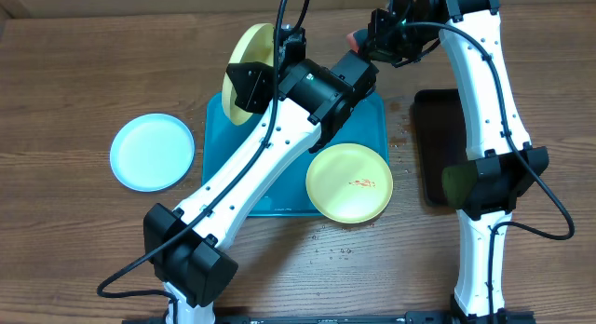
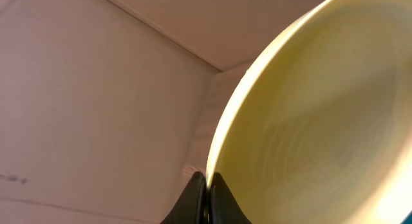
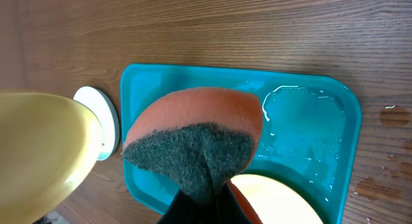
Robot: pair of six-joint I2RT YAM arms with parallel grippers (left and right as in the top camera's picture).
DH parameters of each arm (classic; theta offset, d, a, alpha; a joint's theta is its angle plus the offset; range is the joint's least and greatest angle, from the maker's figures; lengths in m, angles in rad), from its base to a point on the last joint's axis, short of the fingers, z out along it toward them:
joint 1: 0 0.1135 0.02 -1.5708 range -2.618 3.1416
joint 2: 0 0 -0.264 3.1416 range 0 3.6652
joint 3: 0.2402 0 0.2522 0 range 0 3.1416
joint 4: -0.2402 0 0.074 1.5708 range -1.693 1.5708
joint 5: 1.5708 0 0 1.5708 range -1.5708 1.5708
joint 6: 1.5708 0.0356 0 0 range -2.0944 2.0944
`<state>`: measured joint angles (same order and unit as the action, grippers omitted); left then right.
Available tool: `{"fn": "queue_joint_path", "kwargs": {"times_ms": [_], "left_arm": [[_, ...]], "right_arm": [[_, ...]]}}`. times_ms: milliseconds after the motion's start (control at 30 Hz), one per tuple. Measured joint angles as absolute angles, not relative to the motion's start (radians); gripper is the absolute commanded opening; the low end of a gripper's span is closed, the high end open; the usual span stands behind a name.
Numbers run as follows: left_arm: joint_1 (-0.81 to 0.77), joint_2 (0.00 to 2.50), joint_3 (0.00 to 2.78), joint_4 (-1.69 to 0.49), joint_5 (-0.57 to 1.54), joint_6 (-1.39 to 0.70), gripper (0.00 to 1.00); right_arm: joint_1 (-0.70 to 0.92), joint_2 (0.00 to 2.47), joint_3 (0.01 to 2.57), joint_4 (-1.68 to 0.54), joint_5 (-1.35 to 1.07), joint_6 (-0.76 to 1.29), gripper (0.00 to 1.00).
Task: Clean dirty plates on tray and stack at the side
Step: 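Lift yellow plate with left gripper and carry it left onto white plate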
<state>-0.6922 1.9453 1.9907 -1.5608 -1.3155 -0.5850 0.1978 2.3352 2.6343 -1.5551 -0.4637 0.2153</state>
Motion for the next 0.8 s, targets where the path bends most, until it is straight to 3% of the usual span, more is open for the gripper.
{"fn": "queue_joint_path", "kwargs": {"times_ms": [167,333,567,800], "left_arm": [[-0.655,1.945,1.991,-1.567,-1.172,-0.598,0.04],[-0.522,1.945,1.991,-1.566,-0.944,-0.592,0.05],[-0.196,1.945,1.991,-1.465,-0.482,-0.427,0.04],[0.115,1.945,1.991,-1.395,-0.163,-0.275,0.04]], "right_arm": [[0.198,2.335,2.634,-1.556,-0.463,0.215,0.04],[0.198,2.335,2.634,-1.556,-0.463,0.215,0.04],[0.198,2.335,2.634,-1.556,-0.463,0.215,0.04],[0.198,2.335,2.634,-1.563,-0.463,0.213,0.04]]}}
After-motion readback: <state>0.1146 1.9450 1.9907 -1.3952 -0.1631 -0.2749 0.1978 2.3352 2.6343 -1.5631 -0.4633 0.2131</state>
